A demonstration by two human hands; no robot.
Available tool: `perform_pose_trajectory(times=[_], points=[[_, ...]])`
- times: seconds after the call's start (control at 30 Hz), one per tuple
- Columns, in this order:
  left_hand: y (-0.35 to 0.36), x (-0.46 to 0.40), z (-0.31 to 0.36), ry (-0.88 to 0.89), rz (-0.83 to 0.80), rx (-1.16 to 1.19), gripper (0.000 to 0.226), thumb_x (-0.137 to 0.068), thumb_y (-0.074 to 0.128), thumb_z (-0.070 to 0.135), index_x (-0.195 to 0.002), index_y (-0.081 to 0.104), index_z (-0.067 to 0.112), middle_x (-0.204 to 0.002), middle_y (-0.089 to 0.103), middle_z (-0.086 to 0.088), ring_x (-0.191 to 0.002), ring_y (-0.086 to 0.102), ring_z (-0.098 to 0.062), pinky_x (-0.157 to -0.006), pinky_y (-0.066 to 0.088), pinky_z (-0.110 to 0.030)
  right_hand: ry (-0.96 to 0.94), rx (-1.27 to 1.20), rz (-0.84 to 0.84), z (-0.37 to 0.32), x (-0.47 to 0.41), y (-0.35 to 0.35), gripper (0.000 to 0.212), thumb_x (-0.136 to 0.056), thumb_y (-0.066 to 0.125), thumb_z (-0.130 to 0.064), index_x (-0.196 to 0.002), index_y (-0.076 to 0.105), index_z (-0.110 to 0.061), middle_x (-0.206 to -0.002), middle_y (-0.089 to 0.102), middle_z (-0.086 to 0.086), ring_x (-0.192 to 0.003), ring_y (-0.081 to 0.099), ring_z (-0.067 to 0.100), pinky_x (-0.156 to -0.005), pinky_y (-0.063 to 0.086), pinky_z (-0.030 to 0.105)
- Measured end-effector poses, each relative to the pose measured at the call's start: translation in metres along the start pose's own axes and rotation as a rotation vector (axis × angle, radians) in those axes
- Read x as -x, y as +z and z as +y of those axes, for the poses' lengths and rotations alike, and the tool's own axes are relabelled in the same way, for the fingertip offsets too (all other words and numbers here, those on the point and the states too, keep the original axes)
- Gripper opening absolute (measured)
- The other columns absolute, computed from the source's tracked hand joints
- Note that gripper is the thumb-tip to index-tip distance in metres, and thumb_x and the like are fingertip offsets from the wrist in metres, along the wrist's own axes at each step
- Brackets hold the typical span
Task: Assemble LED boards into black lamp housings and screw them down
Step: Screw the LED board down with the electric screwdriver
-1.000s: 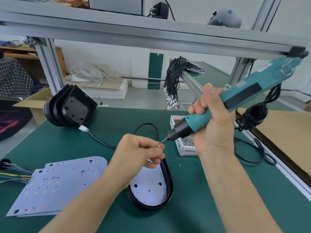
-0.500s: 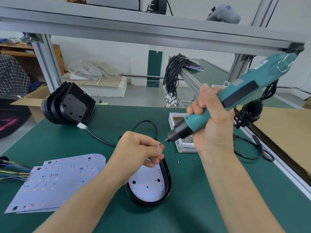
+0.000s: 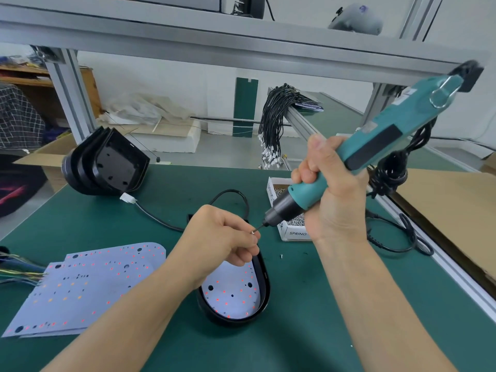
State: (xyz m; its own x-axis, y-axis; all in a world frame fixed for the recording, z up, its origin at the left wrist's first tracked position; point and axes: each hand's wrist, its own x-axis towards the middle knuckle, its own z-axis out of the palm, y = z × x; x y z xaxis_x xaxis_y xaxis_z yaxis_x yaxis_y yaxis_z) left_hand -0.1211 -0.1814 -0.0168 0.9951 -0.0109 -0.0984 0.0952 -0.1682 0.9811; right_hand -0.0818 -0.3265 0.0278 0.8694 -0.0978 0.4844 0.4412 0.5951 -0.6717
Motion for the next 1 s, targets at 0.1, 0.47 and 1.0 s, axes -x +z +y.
perform_pose_trajectory(times=[0.1, 0.47, 1.0], points=[[0.000, -0.002, 0.000, -0.017, 0.017, -0.026, 0.009, -0.077, 0.065, -0.009, -0.071, 0.070, -0.005, -0.059, 0.068, -0.014, -0.048, 0.059, -0.018, -0.049, 0.052, -0.024, 0.002, -0.003, -0.001, 0.003, 0.002, -0.001, 0.027, -0.080, 0.064, -0.006, -0.062, 0.046, -0.017, -0.052, 0.039, -0.004, -0.044, 0.038, 0.010, -0.050, 0.040, 0.024], [0.001, -0.009, -0.010, -0.006, 0.006, -0.116, 0.013, -0.080, 0.066, -0.005, -0.069, 0.071, -0.001, -0.061, 0.070, -0.010, -0.053, 0.063, -0.015, -0.053, 0.054, -0.025, -0.001, 0.023, 0.023, 0.014, 0.009, -0.010, 0.029, -0.078, 0.066, -0.007, -0.058, 0.053, -0.024, -0.049, 0.044, -0.006, -0.045, 0.041, 0.011, -0.055, 0.043, 0.026], [-0.003, -0.011, -0.017, -0.039, 0.015, 0.058, 0.037, -0.067, 0.079, -0.002, -0.098, 0.070, 0.017, -0.083, 0.076, -0.001, -0.065, 0.067, -0.010, -0.055, 0.053, -0.022, -0.016, -0.037, 0.130, 0.020, 0.001, -0.017, 0.028, -0.081, 0.064, -0.006, -0.066, 0.043, -0.016, -0.049, 0.043, -0.007, -0.044, 0.041, 0.010, -0.055, 0.045, 0.024]])
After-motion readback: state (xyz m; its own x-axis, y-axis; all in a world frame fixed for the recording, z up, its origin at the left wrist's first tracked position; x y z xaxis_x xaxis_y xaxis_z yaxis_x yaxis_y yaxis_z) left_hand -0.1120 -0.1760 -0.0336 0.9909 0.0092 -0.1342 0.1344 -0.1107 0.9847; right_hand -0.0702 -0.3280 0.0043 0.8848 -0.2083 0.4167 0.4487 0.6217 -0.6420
